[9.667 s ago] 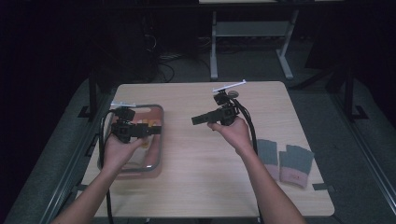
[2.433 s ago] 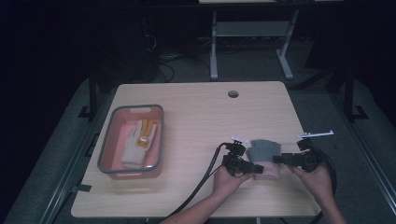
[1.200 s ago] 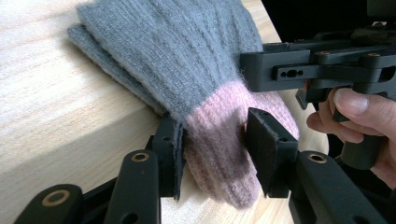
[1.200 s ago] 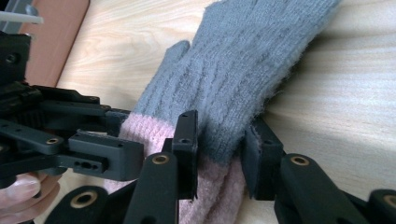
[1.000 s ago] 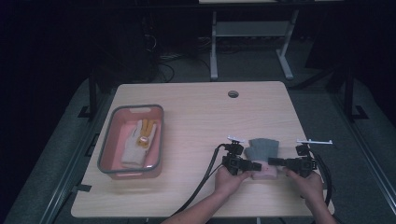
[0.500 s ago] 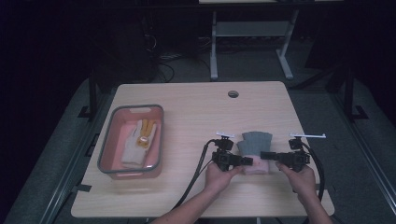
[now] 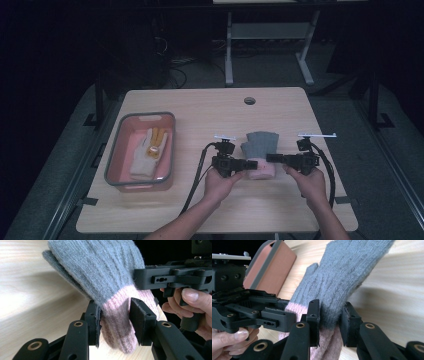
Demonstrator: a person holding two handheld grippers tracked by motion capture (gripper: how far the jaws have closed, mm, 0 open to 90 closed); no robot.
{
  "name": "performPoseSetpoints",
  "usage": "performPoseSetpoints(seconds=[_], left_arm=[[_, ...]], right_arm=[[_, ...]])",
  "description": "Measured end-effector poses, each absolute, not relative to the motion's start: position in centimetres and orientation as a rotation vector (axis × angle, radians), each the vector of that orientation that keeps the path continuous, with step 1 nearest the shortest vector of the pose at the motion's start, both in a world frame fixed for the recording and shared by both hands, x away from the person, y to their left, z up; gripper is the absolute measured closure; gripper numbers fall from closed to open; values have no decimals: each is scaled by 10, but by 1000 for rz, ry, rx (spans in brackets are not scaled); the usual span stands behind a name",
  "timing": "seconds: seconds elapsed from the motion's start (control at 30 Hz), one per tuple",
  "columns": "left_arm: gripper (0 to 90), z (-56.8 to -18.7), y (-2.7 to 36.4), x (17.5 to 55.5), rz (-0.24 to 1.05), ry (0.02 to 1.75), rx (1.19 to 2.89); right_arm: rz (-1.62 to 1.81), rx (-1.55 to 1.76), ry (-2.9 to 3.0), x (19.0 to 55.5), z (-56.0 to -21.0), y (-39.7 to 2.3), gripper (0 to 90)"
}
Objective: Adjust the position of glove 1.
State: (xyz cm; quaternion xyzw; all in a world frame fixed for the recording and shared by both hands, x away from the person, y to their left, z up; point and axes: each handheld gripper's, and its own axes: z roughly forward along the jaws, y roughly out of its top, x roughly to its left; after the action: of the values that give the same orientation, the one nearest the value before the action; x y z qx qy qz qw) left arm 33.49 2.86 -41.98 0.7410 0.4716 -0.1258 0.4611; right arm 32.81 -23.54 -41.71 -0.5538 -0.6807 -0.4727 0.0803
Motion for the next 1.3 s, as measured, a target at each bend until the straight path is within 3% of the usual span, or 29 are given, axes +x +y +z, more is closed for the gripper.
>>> performPoseSetpoints(seconds=[1.3], left_arm=[[628,-395,72,341,-238,1164,1800]], right_arm=[[-1460,-1575,-2026,348,-393,-193,722]])
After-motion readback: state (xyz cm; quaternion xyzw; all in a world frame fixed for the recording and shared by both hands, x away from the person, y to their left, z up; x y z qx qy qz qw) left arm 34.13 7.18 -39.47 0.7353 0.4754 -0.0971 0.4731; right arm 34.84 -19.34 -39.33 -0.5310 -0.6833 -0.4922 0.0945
